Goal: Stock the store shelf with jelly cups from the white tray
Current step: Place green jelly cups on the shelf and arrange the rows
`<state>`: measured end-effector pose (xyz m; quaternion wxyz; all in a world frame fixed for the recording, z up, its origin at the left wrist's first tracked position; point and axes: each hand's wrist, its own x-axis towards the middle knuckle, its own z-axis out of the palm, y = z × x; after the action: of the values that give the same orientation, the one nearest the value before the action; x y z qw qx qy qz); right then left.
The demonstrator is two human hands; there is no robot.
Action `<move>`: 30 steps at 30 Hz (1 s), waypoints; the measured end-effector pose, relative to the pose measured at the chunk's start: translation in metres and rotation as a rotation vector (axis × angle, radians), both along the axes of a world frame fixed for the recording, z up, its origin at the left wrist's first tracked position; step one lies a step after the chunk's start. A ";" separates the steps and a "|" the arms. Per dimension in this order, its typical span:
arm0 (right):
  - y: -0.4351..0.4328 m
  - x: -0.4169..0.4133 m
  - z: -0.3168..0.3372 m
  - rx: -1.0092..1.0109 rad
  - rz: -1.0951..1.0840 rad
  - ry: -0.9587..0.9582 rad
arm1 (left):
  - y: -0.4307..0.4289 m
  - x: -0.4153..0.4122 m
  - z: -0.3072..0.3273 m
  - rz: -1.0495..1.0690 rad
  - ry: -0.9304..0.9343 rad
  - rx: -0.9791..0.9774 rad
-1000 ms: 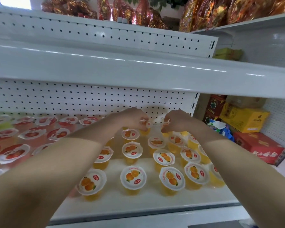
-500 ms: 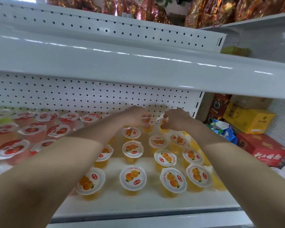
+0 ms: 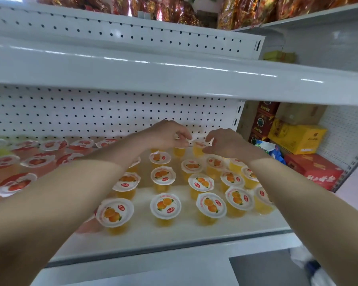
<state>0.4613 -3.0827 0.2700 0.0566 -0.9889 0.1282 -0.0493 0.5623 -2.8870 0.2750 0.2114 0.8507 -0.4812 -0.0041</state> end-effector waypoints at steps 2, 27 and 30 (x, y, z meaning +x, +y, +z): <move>0.003 -0.014 0.003 -0.015 0.003 0.012 | 0.003 -0.010 0.006 -0.031 0.028 0.050; 0.009 -0.025 -0.009 -0.010 0.053 0.056 | 0.004 -0.048 -0.010 0.004 -0.091 0.263; 0.008 -0.018 -0.014 0.018 0.060 0.014 | 0.004 -0.046 -0.011 0.055 -0.082 0.259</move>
<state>0.4434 -3.0744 0.2562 0.0660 -0.9921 0.0995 -0.0393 0.5162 -2.8830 0.2643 0.0800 0.8832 -0.4614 -0.0257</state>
